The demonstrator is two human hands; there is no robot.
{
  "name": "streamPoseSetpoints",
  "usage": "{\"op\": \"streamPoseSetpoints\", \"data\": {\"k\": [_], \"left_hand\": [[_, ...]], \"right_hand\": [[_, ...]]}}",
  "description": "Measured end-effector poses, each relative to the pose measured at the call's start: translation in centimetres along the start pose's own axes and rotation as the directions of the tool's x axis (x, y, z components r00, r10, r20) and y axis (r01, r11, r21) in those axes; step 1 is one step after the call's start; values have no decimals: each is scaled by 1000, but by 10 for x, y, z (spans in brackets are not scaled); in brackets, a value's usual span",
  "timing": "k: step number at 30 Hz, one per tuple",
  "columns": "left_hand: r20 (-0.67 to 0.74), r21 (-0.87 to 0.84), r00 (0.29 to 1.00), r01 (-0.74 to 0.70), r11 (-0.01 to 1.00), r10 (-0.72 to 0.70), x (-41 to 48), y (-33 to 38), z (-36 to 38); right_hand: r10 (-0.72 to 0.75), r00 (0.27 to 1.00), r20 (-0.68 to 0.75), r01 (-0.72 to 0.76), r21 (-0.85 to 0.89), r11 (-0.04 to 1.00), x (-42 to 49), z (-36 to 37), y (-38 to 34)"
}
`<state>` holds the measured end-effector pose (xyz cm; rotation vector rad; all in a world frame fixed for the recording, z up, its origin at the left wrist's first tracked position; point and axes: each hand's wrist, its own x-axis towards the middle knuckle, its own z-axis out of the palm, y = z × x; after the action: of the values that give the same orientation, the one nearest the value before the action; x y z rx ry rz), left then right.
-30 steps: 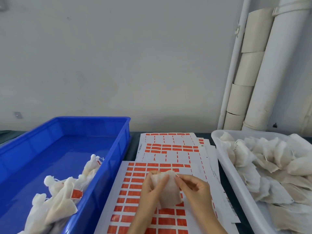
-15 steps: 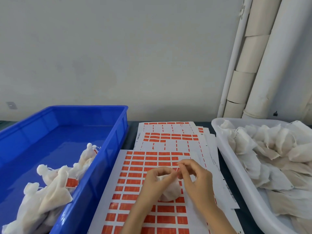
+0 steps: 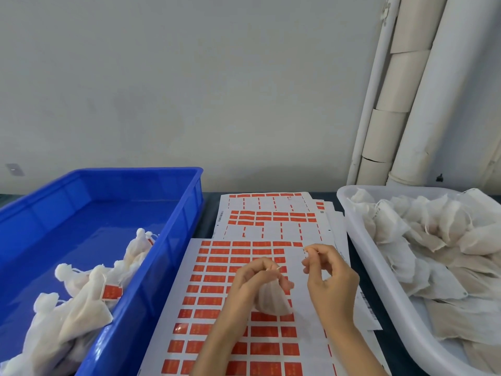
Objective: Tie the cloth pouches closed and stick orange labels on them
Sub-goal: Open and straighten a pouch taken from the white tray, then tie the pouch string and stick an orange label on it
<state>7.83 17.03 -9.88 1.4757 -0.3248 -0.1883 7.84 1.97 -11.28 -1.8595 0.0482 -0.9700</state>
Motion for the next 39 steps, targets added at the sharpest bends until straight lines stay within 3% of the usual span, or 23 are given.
{"op": "streamPoseSetpoints", "data": {"k": [6, 9, 12, 16, 19, 22, 24, 27, 30, 34, 39], "left_hand": [[44, 363, 989, 115, 925, -141, -2, -4, 1], [15, 265, 997, 75, 961, -82, -5, 0, -2], [-82, -2, 991, 103, 995, -102, -3, 0, -9], [-189, -204, 982, -7, 979, -32, 0, -1, -14], [-327, -289, 945, -83, 954, -17, 2, -3, -20], [-466, -175, 885, -89, 981, -3, 4, -6, -19], [-525, -31, 847, -116, 993, 82, 3, -6, -17], [-411, 285, 857, -201, 937, 310, 1, -12, -16], [-285, 488, 871, -228, 843, 401, 1, -16, -10], [-233, 493, 869, -281, 824, 436, 2, -19, -6], [-304, 284, 882, -277, 918, 361, 5, -16, -4]], "right_hand": [[105, 985, -140, -94, 84, 992, 8, -8, 8], [139, 978, -153, -129, 74, 989, 10, -9, 11], [133, 986, -103, -133, 5, 991, 10, -6, 13], [88, 989, 119, -73, -123, 990, 1, 0, 13], [71, 946, 318, -16, -172, 985, -5, 3, 12], [97, 857, 506, -11, -170, 985, -8, 3, 10], [90, 804, 587, -4, -147, 989, -9, 3, 7], [26, 815, 578, -22, -12, 1000, -7, 1, -2], [-19, 817, 576, -52, 106, 993, -8, -2, -10], [-60, 806, 589, -81, 209, 974, -13, 0, -17], [-55, 818, 572, -114, 255, 960, -15, 1, -21]]}}
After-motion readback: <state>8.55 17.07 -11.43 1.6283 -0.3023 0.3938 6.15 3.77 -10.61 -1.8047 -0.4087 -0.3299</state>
